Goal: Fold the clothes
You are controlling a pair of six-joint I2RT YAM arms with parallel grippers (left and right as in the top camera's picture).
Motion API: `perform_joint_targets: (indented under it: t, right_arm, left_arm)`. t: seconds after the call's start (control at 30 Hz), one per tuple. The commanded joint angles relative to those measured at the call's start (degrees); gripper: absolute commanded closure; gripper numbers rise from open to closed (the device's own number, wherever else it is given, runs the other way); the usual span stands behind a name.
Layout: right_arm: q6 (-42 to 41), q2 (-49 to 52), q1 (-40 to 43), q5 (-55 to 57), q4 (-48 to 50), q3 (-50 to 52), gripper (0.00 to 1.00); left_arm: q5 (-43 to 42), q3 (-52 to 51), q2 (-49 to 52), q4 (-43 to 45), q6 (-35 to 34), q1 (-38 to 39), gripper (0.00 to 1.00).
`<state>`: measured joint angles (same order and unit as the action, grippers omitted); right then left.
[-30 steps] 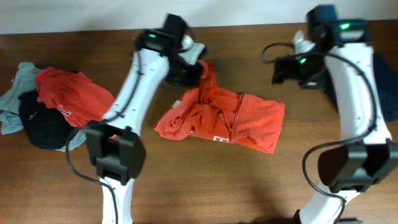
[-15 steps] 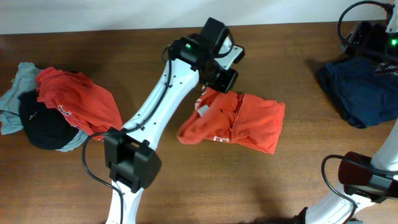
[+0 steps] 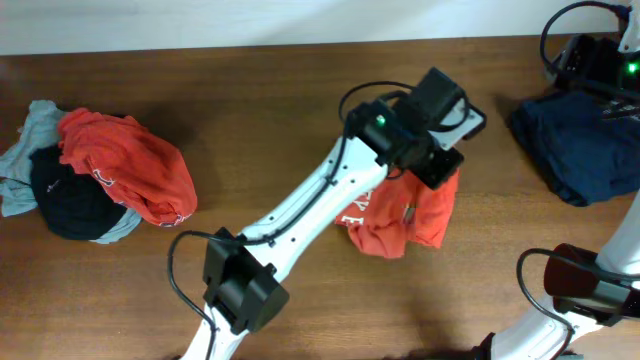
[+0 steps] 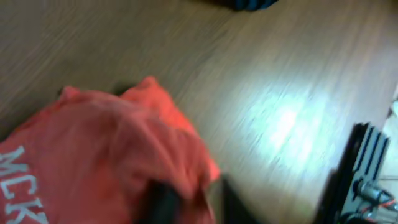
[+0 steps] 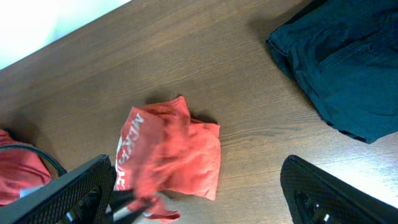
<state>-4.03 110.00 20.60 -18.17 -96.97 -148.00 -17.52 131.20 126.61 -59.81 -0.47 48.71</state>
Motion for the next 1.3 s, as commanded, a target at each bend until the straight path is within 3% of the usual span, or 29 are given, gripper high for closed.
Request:
perform_joint_targets:
  t: [0.0, 0.03, 0.07, 0.23, 0.5, 0.63, 0.8, 0.9, 1.27]
  right_arm:
    - [0.7, -0.1, 0.2, -0.9, -0.3, -0.4, 0.12]
    - [0.7, -0.1, 0.2, -0.9, -0.3, -0.4, 0.12]
    - [0.7, -0.1, 0.2, -0.9, -0.3, -0.4, 0.12]
    - [0.7, -0.1, 0.2, -0.6, -0.3, -0.4, 0.12]
    - [0.6, 0.0, -0.1, -0.3, -0.4, 2.9, 0.11]
    - [0.7, 0.0, -1.4, -0.2, -0.3, 13.6, 0.11]
    - [2.0, 0.0, -3.8, 0.4, 3.9, 32.0, 0.21]
    - [2.8, 0.0, -6.1, 0.8, 7.6, 39.8, 0.26]
    - [0.2, 0.0, -15.2, -1.8, 28.3, 63.6, 0.21]
  left_arm:
    - [-3.0, 1.1, 2.6, 2.5, -0.2, 1.2, 0.15]
    - [-4.9, 1.1, 3.1, 3.1, -0.2, 1.4, 0.05]
    - [-6.5, 1.1, 3.7, 3.4, -0.2, 1.6, 0.01]
    - [-6.5, 3.8, 3.5, 2.3, -0.2, -1.8, 0.01]
    - [-6.5, 23.6, 3.5, -11.6, -0.2, -17.6, 0.01]
    - [-6.5, 28.0, 3.5, -13.9, -0.2, -26.1, 0.01]
    - [-6.7, 28.1, 3.5, -17.9, -0.2, -32.7, 0.01]
    - [-6.5, 28.1, 3.5, -18.3, 0.1, -33.2, 0.01]
    - [-3.0, 28.1, 3.5, -18.8, 0.1, -33.1, 0.01]
